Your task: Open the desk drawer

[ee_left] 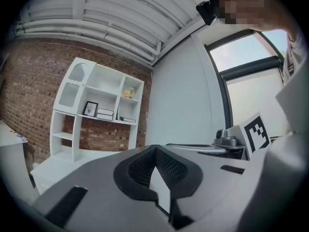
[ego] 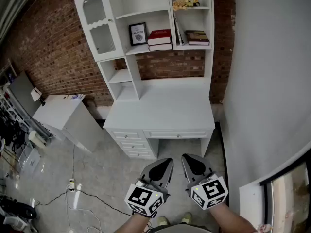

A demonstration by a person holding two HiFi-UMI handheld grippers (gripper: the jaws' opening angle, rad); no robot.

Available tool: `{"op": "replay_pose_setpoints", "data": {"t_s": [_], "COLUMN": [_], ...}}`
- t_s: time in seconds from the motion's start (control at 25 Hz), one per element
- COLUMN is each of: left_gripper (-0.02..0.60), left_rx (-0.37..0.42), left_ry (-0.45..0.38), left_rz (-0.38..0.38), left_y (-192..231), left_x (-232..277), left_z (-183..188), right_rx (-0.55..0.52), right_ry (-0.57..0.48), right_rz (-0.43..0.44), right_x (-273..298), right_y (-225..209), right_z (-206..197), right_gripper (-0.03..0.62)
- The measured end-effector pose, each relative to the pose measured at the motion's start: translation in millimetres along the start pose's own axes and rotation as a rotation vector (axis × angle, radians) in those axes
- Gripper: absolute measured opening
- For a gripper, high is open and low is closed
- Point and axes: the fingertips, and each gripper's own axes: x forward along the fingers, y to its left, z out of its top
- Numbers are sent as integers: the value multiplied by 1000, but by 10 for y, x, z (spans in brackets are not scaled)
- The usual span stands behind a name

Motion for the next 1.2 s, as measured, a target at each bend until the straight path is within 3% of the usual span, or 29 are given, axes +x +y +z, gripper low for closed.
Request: {"op": "replay_pose_setpoints", "data": {"t_s": [0.36,0.48,0.8,1.2], "left_gripper": [8,8,9,9], "left_rx": [1,-14,-41,-101], "left_ry": [10,15,57,86], "left_rz": [23,31,91,64], "left_y": [-185,-200,107,644], "left_x": [195,229,338,824], "left_z": [-84,-113,-382,-759], "right_rx": [-14,37,143,150], "right_ry": [-8,-25,-43,20], "right_rz": [7,25,-24,-65], "right_x": [-180,-240,-225,432], "right_y": [-256,-353,-759,-1069], "right_z": [-7,1,-169,-433], "right_gripper": [15,17,17,17]}}
